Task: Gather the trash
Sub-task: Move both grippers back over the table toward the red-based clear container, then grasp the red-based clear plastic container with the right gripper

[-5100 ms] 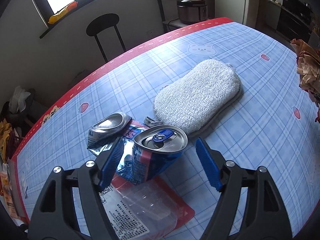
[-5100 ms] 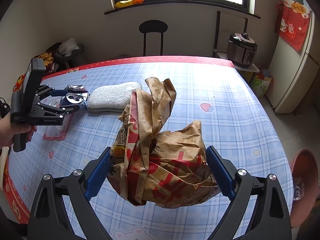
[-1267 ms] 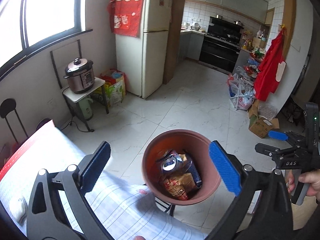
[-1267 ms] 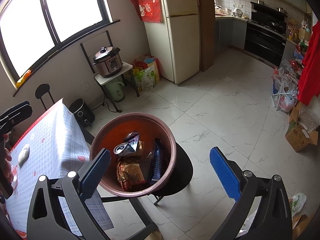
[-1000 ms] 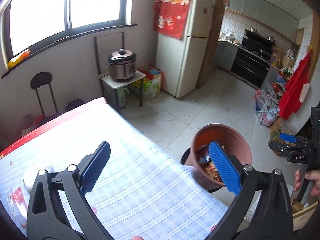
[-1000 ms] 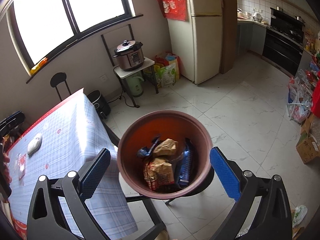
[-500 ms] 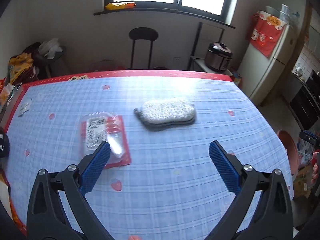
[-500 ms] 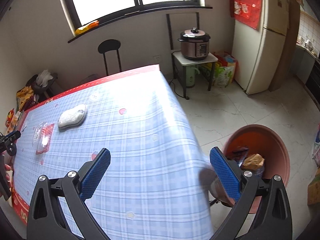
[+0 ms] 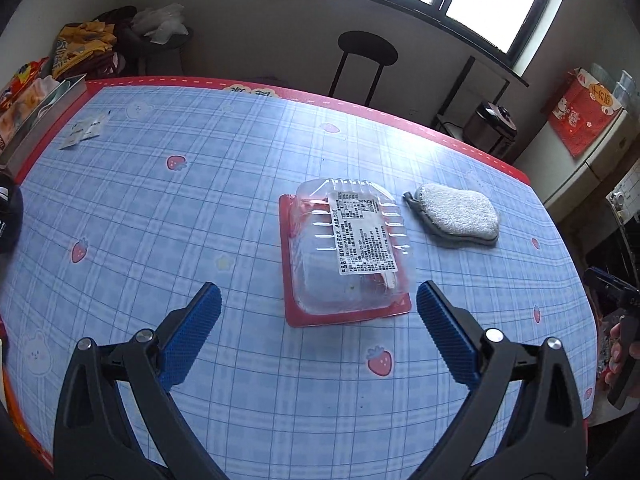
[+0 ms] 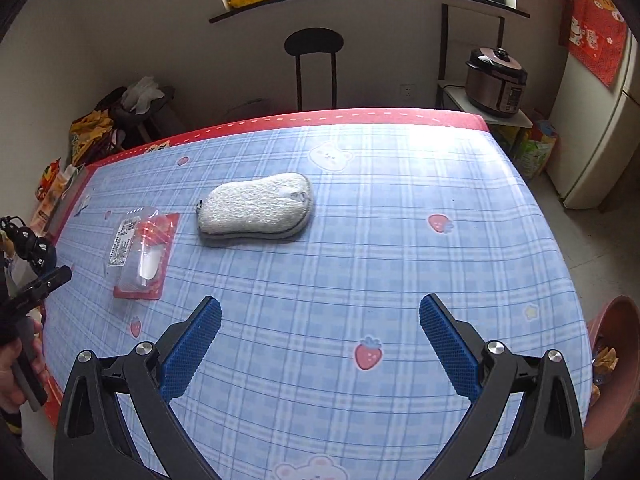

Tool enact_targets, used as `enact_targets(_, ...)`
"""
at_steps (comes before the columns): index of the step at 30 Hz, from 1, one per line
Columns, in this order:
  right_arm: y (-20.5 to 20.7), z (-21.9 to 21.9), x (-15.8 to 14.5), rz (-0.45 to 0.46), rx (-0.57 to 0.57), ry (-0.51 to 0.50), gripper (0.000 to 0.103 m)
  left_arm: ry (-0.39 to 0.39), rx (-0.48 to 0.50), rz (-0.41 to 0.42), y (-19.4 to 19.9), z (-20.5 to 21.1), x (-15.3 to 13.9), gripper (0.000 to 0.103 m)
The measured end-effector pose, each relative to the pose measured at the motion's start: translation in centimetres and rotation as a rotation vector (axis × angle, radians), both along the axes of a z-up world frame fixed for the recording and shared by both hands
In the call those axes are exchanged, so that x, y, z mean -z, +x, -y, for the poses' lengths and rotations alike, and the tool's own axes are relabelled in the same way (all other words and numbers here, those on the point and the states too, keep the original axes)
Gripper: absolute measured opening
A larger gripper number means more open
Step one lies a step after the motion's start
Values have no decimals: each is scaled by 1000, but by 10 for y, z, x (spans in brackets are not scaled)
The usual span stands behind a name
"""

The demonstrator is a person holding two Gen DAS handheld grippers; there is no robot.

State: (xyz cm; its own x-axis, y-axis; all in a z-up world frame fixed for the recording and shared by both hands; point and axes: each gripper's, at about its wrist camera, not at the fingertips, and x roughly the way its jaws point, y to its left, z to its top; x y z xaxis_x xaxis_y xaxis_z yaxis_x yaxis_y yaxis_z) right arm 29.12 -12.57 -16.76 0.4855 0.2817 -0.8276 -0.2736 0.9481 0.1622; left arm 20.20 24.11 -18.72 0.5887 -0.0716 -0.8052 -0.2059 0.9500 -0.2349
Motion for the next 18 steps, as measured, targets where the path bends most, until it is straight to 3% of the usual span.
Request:
enact_targets(2, 3, -22, 3, 0, -28, -17, 97, -45, -11, -9, 7, -12, 8, 78)
enact_targets(5, 10, -48, 10, -12, -53, -33, 97, -96, -27, -21, 16, -27, 17, 69)
enact_targets(11, 20, -109, 28, -41, -122, -44, 97, -127, -12, -19, 26, -46, 23, 65)
enact_targets(18, 15, -173, 49, -40, -284, -101, 94, -189, 2, -36, 32, -62, 31, 65)
